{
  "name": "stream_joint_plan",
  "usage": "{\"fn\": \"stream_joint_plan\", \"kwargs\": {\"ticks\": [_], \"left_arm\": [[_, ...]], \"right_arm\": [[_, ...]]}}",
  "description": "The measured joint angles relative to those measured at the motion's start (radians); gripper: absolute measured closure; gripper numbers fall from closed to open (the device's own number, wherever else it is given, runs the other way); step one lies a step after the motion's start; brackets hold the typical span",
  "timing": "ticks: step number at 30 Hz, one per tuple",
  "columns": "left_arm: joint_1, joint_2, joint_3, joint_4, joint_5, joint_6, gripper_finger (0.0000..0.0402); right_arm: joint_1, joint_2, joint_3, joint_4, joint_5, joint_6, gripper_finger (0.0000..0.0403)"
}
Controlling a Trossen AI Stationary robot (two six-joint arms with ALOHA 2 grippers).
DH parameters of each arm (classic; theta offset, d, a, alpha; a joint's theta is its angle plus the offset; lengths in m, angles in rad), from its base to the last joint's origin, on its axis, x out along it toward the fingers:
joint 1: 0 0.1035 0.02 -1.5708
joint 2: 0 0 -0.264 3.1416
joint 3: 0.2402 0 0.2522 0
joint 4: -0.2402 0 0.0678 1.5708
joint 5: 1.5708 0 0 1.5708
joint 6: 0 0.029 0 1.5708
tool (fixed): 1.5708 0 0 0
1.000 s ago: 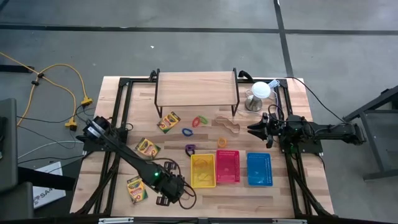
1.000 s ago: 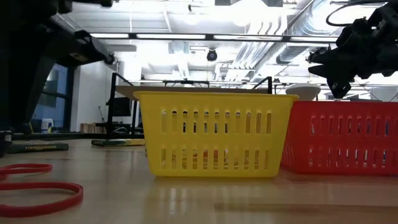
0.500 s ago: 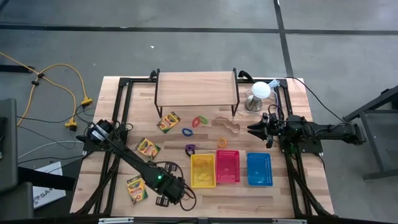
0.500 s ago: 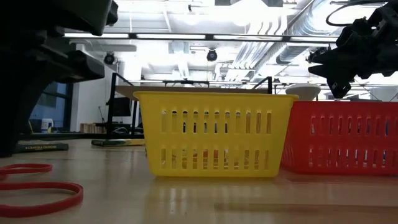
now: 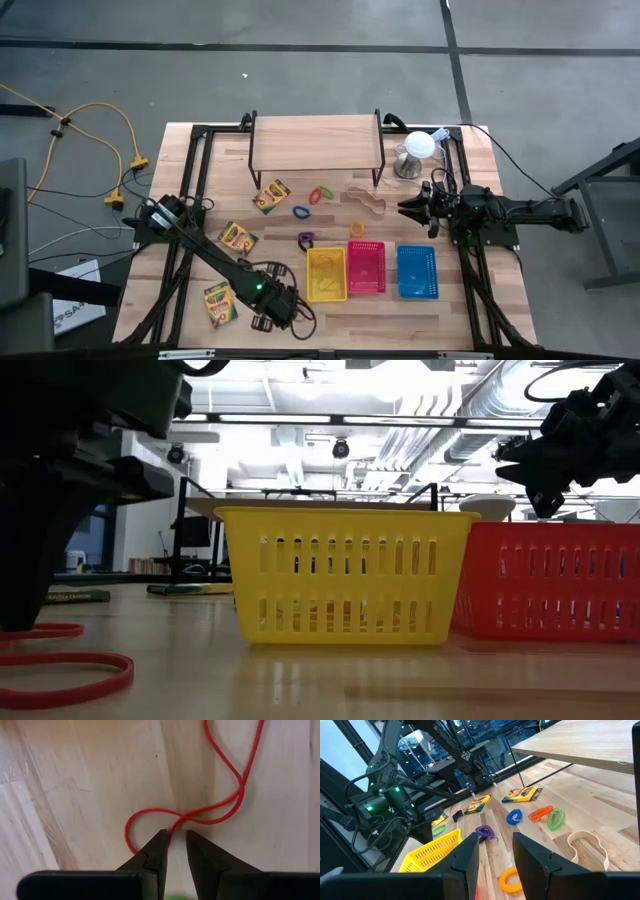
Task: Pick & Place Office Desk Supplies
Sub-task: Put the red rubber band into the yellow bin
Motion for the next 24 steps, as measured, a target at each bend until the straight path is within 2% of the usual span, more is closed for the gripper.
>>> {"fn": "stream_joint_plan", "kwargs": {"ticks": [17,24], "left_arm": [[0.002,0.014,0.002,0.007,0.003,0.000,0.0337],[0.002,0.015,0.002,0.009,0.004,-0.002,0.0367]], "right_arm": [[0.000,0.000,0.000,0.000,0.000,0.000,0.0296],[0.000,0.000,0.000,0.000,0.000,0.000,0.0296]]}}
